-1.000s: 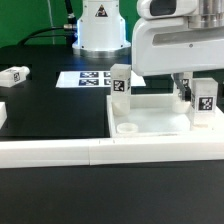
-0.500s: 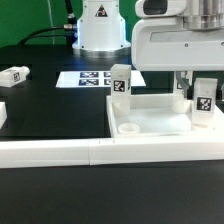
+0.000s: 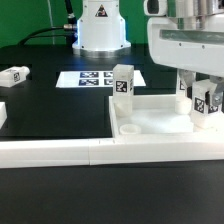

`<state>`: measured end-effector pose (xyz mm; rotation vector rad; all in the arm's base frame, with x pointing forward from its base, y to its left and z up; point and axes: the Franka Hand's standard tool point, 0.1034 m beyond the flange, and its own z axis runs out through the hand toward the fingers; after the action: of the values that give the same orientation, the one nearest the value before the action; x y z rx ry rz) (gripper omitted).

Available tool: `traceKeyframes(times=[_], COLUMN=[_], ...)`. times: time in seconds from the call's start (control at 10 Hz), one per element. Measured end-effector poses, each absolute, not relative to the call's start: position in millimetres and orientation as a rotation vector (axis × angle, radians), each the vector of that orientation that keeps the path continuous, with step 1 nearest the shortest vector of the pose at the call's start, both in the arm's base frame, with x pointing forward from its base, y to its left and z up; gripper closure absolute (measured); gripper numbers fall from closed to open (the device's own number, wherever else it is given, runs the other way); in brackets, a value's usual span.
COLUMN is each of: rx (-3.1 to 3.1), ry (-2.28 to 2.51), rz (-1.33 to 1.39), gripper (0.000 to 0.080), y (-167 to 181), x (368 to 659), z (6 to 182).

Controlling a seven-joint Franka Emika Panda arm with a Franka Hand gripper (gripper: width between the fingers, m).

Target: Assemble square table

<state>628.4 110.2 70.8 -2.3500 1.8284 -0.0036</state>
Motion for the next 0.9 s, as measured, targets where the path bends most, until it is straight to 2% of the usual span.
traceKeyframes(times=[0.2, 0.4, 0.5, 0.6, 0.7, 0.8, 0.9], rx=[-2.153, -2.163, -2.279, -2.462, -2.613, -2.680, -2.705], ry=[2.053, 2.045, 1.926, 1.711, 1.503, 1.397, 1.352], rz=[0.011, 0.009, -0.012, -0.053, -0.082, -0.089, -0.094], gripper=[0.0509, 0.0509, 0.0345, 0.0222, 0.0222, 0.0164, 0.0154], y=[113, 113, 112, 113, 118, 122, 119], x=[627, 627, 628, 630, 629, 627, 627], z=[71.3, 70.7, 71.3, 73.3, 72.6, 71.7, 71.7])
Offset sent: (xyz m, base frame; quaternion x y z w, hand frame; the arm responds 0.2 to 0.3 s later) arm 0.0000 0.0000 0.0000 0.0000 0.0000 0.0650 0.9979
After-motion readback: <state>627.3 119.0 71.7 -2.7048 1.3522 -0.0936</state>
